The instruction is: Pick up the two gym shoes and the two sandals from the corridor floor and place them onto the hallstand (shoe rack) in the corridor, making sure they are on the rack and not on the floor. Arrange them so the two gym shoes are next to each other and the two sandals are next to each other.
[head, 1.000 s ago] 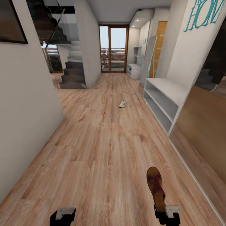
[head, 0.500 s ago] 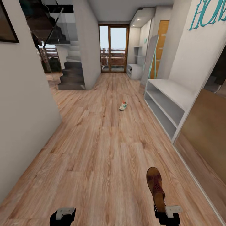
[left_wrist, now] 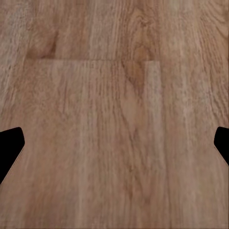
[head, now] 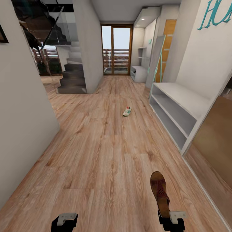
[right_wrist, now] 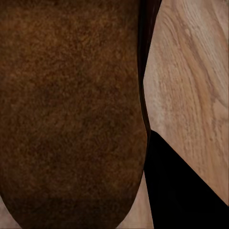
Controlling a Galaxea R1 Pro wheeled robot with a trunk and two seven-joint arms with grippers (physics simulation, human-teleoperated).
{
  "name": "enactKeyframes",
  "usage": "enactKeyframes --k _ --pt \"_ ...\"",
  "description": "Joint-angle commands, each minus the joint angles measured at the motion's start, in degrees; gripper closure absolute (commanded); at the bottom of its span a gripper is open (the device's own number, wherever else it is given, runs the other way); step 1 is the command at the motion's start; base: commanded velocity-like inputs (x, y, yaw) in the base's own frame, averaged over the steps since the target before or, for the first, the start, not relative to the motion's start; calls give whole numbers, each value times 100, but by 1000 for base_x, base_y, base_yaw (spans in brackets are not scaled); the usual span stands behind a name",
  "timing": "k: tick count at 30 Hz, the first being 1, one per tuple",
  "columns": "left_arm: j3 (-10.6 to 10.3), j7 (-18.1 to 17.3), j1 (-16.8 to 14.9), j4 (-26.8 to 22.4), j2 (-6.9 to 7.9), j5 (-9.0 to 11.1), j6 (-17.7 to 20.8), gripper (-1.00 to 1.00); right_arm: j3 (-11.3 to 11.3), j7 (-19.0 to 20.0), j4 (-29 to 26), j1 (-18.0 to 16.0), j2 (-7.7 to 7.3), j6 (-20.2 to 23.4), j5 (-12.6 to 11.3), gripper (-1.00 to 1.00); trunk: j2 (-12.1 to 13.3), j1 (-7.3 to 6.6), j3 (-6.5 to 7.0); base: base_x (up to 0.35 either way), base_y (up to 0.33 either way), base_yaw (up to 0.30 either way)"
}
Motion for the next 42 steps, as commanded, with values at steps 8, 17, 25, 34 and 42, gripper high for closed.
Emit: enactKeyframes --k 8,17,25,34,42 --pt "49 -41 -4 3 -5 -40 -20 -100 -15 -26 4 -4 2 -13 34 100 -2 2 -5 325 80 0" --pt "49 -41 -4 3 -5 -40 -20 -100 -15 -26 4 -4 3 -13 34 100 -2 2 -5 299 177 0" --pt "43 -41 -4 3 -5 -46 -20 -100 -15 -26 4 -4 1 -13 34 100 -2 2 -5 307 156 0" --pt "43 -41 -4 3 -5 -49 -20 -100 -15 -26 4 -4 4 -13 34 100 -2 2 -5 323 116 0" --pt "43 -41 -4 3 -5 -49 -20 -100 -15 -26 4 -4 1 -13 34 100 -2 2 -5 324 116 0"
